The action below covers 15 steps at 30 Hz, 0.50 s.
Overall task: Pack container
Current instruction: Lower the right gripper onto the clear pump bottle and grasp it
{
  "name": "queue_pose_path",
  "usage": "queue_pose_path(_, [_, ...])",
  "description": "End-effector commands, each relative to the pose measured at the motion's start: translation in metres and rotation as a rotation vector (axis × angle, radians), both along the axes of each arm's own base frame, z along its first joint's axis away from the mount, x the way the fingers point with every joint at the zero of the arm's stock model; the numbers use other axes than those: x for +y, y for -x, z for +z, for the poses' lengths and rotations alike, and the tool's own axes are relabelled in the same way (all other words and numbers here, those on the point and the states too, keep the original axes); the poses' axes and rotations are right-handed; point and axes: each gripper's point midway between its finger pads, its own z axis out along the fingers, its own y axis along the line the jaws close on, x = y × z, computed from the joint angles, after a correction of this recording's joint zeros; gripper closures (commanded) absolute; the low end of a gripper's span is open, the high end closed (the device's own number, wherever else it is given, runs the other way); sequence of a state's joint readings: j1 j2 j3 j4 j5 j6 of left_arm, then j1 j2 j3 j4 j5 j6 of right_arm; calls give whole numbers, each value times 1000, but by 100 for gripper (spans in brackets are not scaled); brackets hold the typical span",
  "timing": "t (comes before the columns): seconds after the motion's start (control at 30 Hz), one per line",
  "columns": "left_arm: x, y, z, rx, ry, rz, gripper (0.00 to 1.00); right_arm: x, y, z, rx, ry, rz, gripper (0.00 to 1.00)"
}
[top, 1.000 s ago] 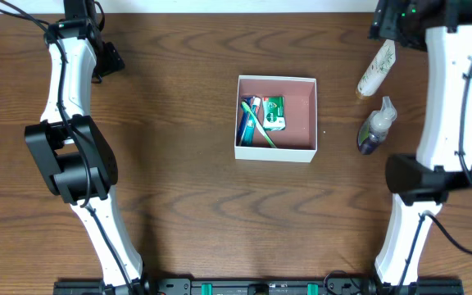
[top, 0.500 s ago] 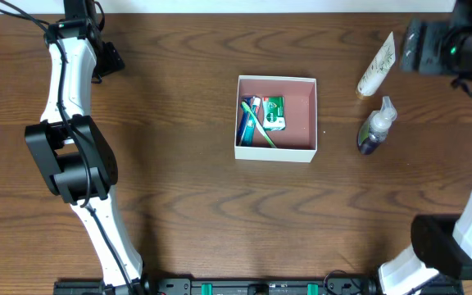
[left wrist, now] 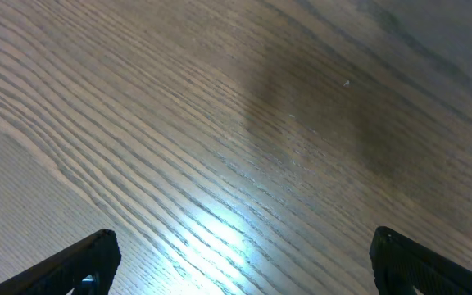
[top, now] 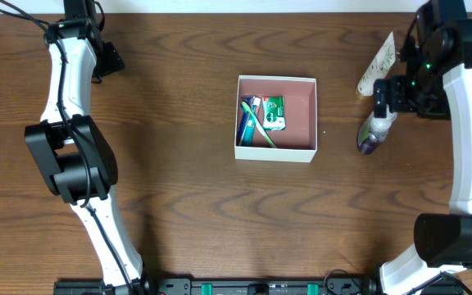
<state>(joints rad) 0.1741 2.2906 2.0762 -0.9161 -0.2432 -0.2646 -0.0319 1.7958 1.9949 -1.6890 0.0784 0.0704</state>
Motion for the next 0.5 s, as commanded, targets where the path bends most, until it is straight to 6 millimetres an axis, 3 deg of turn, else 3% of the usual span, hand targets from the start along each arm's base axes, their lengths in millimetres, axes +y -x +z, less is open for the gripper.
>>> queue_pose_path(0.0, [4,-3,27,-54,-21,9,2,-11,6,-7,21,1,-12,1])
queue_pose_path(0.13, [4,-3,27,-54,-21,9,2,-19,6,-27,50,-1,-17,1])
queue_pose_path(0.33, [4,-3,27,-54,-21,9,2,-5,-21,-48,-34,-83,40,1])
queue_pose_path(0.47, [4,-3,27,-54,-21,9,2,-7,-31,-56,-66,-70,53,1])
